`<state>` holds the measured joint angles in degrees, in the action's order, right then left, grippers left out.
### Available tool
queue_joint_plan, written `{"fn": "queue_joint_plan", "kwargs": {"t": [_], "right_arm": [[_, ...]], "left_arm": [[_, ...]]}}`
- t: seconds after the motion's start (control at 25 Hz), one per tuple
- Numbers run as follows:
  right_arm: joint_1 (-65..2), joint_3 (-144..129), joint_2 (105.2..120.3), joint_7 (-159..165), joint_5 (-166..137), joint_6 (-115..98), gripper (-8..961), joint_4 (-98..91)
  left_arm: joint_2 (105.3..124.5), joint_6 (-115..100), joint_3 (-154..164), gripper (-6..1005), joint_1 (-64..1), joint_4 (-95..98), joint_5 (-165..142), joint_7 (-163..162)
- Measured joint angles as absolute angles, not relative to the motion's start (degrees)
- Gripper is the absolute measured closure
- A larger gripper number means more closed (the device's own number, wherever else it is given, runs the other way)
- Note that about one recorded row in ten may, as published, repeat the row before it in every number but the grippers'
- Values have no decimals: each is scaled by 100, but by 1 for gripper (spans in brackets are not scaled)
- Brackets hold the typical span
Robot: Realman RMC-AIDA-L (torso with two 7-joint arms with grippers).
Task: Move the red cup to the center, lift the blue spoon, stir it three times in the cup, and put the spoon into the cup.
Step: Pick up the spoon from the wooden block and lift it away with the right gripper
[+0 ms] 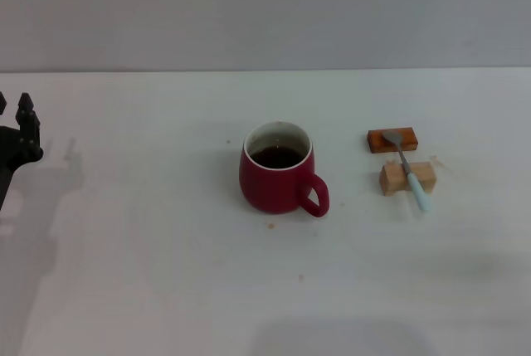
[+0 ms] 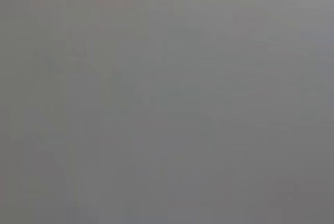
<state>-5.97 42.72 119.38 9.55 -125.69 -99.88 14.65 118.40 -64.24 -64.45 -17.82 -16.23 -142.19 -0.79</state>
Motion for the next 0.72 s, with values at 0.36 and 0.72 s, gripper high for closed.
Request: {"fn": "queue_joint_plan", "kwargs": {"t": [0.36,0.72], "right_arm": [[-826,3808,11939,951,-12569,-9366,335,1472],[-1060,2973,11948,868,-12568,-8586,336,1451]], "left_arm": [[11855,-6375,-6678,495,-1834,-1495,-14221,-58],[11858,-6291,-6676,293,-1848,-1485,-14221,-59]]}}
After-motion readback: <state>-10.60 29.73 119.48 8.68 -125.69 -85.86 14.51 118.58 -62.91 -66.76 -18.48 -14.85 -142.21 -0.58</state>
